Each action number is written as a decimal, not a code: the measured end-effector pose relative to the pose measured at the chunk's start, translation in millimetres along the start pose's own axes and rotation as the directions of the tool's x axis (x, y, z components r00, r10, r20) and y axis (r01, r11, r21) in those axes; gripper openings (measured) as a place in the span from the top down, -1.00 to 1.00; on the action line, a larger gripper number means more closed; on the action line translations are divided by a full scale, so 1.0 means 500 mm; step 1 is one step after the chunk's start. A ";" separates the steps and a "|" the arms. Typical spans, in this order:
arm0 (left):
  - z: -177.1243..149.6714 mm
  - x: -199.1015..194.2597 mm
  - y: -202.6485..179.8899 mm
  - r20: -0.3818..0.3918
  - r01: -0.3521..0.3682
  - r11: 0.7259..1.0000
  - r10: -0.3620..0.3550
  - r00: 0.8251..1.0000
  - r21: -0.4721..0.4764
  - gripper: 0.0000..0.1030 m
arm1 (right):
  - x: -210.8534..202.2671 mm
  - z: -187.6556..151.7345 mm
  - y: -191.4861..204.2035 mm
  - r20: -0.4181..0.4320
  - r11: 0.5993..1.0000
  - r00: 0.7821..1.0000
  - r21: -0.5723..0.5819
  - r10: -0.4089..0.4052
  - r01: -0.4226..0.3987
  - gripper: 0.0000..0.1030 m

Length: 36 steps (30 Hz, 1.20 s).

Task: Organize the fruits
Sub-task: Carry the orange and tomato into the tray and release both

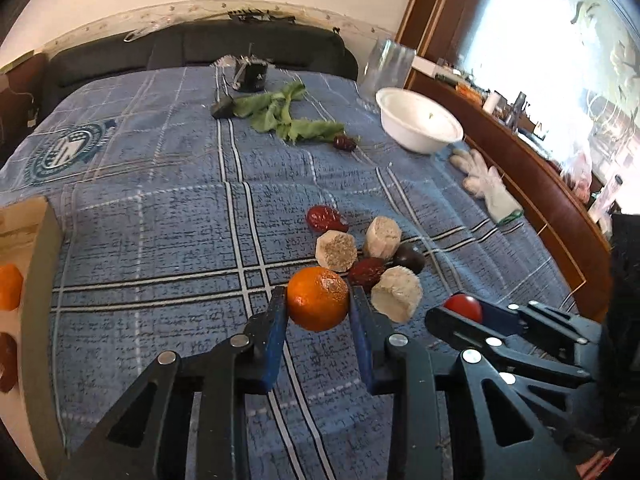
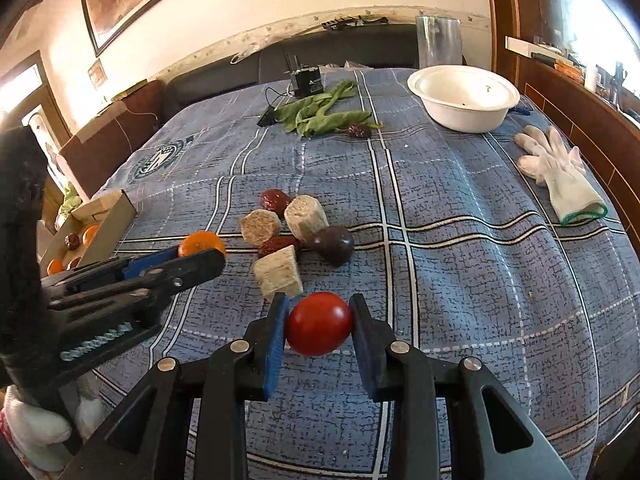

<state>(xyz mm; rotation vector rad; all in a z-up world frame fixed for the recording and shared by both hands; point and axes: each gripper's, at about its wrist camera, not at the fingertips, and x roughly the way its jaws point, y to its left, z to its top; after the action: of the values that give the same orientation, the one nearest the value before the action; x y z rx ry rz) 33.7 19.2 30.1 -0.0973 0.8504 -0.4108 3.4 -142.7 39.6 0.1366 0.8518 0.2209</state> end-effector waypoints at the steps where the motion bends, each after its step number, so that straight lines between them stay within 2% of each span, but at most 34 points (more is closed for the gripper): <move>1: 0.000 -0.017 0.000 0.016 0.001 1.000 -0.001 1.000 -0.009 0.44 | -0.002 -0.001 0.002 0.005 1.000 1.000 -0.003 -0.002 0.002 0.36; 5: -0.012 -0.095 0.015 0.079 0.021 0.997 -0.016 0.997 -0.073 0.43 | -0.006 -0.003 0.006 0.017 1.000 1.000 -0.004 -0.013 0.013 0.36; 8: -0.029 -0.158 0.048 0.104 -0.013 0.994 0.024 0.994 -0.113 0.43 | -0.005 -0.005 0.014 0.006 1.000 1.000 -0.006 -0.023 0.023 0.36; 11: -0.048 -0.225 0.101 0.128 -0.088 0.985 0.108 0.986 -0.147 0.43 | -0.011 -0.007 0.037 -0.011 1.000 1.000 -0.016 -0.004 0.003 0.36; 13: -0.062 -0.266 0.145 0.142 -0.150 0.972 0.177 0.974 -0.184 0.43 | -0.024 -0.007 0.068 -0.007 0.999 1.000 -0.032 0.027 -0.027 0.35; 17: -0.093 -0.320 0.236 0.131 -0.219 0.935 0.263 0.956 -0.278 0.43 | -0.043 0.001 0.144 0.001 0.992 0.994 -0.067 0.110 -0.109 0.35; 22: -0.139 -0.357 0.329 0.097 -0.283 0.882 0.341 0.935 -0.376 0.42 | -0.051 0.014 0.269 -0.016 0.967 0.979 -0.159 0.201 -0.201 0.34; 27: -0.175 -0.370 0.412 0.039 -0.338 0.827 0.396 0.917 -0.449 0.42 | -0.044 0.014 0.401 -0.070 0.922 0.955 -0.252 0.287 -0.296 0.34; 30: -0.183 -0.365 0.443 0.006 -0.341 0.812 0.390 0.921 -0.473 0.42 | -0.023 0.004 0.476 -0.110 0.894 0.946 -0.308 0.305 -0.325 0.33; 36: -0.185 -0.343 0.479 -0.044 -0.359 0.798 0.387 0.921 -0.485 0.42 | 0.042 -0.023 0.571 -0.187 0.866 0.943 -0.379 0.275 -0.327 0.33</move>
<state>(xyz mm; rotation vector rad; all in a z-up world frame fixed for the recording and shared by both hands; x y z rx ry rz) -60.8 313.0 32.0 -0.3991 0.8774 0.1899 -31.6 139.4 76.1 -0.1385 0.8916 0.7046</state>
